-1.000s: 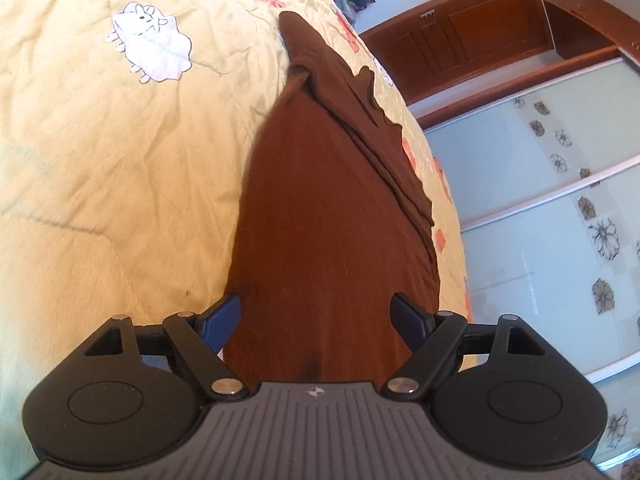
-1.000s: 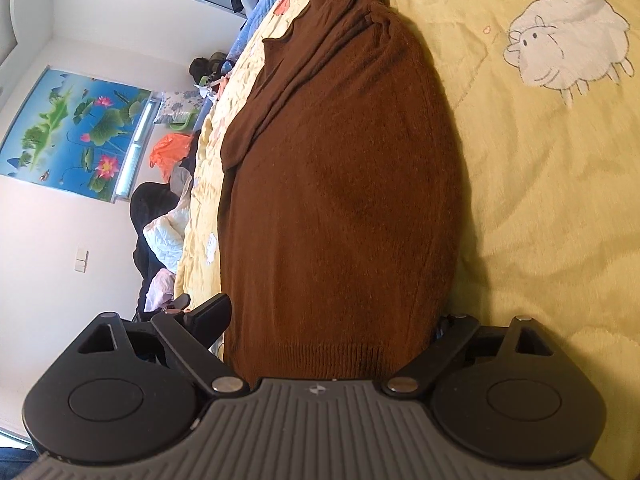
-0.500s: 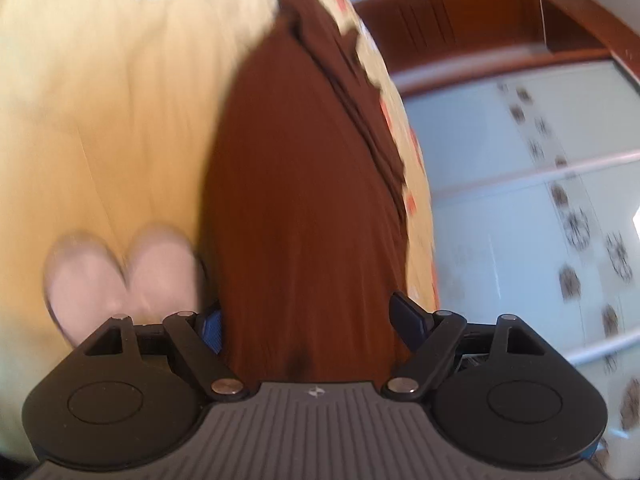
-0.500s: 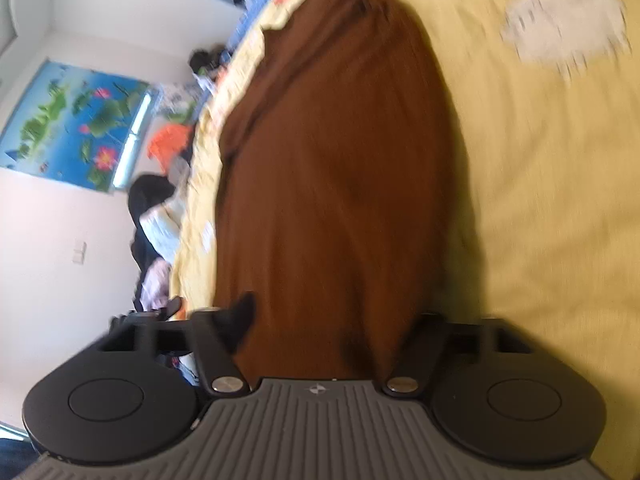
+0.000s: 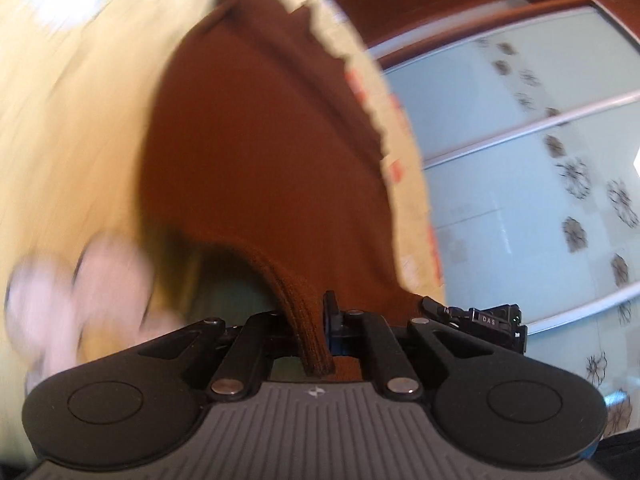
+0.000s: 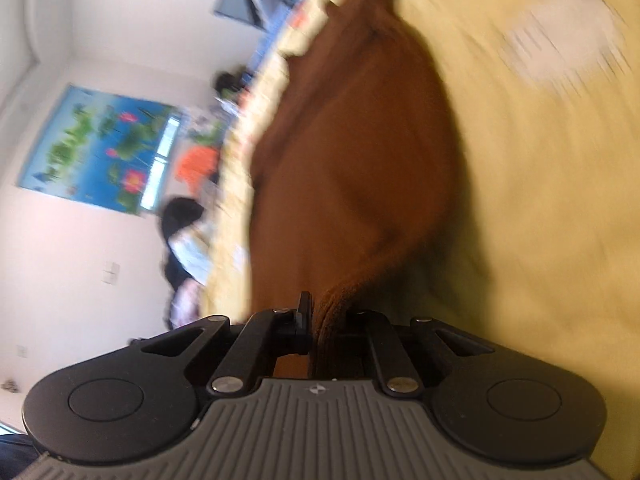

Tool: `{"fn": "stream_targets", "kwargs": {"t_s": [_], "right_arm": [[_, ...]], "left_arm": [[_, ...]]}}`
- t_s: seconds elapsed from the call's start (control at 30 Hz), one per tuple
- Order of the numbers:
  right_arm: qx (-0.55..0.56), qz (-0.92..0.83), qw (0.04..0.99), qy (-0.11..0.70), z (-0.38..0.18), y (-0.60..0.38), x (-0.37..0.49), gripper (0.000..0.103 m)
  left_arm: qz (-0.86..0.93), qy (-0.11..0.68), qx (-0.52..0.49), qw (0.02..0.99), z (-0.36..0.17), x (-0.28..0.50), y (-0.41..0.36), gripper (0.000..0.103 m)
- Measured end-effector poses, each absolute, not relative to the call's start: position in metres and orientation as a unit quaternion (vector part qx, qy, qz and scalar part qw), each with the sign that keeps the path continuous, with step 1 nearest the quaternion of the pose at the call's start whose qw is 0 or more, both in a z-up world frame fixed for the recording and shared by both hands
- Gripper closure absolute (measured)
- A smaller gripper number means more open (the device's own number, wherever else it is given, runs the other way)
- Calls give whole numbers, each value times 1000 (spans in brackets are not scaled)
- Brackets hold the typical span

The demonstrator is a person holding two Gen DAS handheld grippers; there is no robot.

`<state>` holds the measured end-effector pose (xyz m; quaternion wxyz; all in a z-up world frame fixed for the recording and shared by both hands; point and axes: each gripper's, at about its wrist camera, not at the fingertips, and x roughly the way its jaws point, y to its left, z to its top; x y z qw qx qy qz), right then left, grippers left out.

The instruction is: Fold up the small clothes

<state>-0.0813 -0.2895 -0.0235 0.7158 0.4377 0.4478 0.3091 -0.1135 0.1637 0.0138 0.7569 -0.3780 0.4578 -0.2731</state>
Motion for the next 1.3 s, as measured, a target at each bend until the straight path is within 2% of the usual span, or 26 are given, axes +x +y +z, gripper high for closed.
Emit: {"fn": "stream_targets", "kwargs": {"t_s": [0.27, 0.53, 0.6, 0.63, 0.7, 0.73, 0.77, 0.83, 0.87, 0.93, 1.1, 1.13, 1.3], "right_arm": [[469, 322, 745, 347, 5, -293, 70, 89], [500, 244, 752, 353, -34, -297, 232, 88], [516, 225, 742, 365, -50, -292, 254, 71], [523, 217, 740, 364, -55, -289, 259, 47], [526, 217, 751, 335, -50, -288, 258, 32], [530, 212, 757, 317, -46, -290, 252, 19], [529, 209, 767, 298, -42, -293, 244, 11], [495, 209, 791, 293, -33, -295, 226, 10], [478, 213, 799, 297, -30, -296, 214, 10], [441, 212, 816, 307, -26, -297, 186, 10], [355, 158, 844, 370, -39, -298, 113, 11], [350, 160, 846, 370, -42, -297, 101, 13], [373, 184, 827, 379, -42, -286, 83, 9]], "left_arm": [[-280, 357, -342, 823, 64, 43, 164, 97], [-218, 348, -295, 862, 54, 196, 144, 96], [-155, 373, -285, 869, 41, 225, 140, 96], [-139, 386, -295, 863, 37, 234, 141, 95], [-142, 385, -331, 850, 37, 236, 148, 93], [-147, 363, -339, 855, 40, 226, 155, 86], [-145, 339, -341, 865, 44, 212, 162, 78], [-115, 314, -333, 881, 52, 183, 174, 13], [-91, 293, -337, 890, 53, 162, 183, 6], [-80, 274, -343, 895, 51, 124, 195, 5], [-43, 323, -384, 864, 13, 50, 207, 5], [-33, 334, -391, 857, 5, 41, 208, 5], [-51, 324, -433, 840, -10, 27, 190, 5]]}}
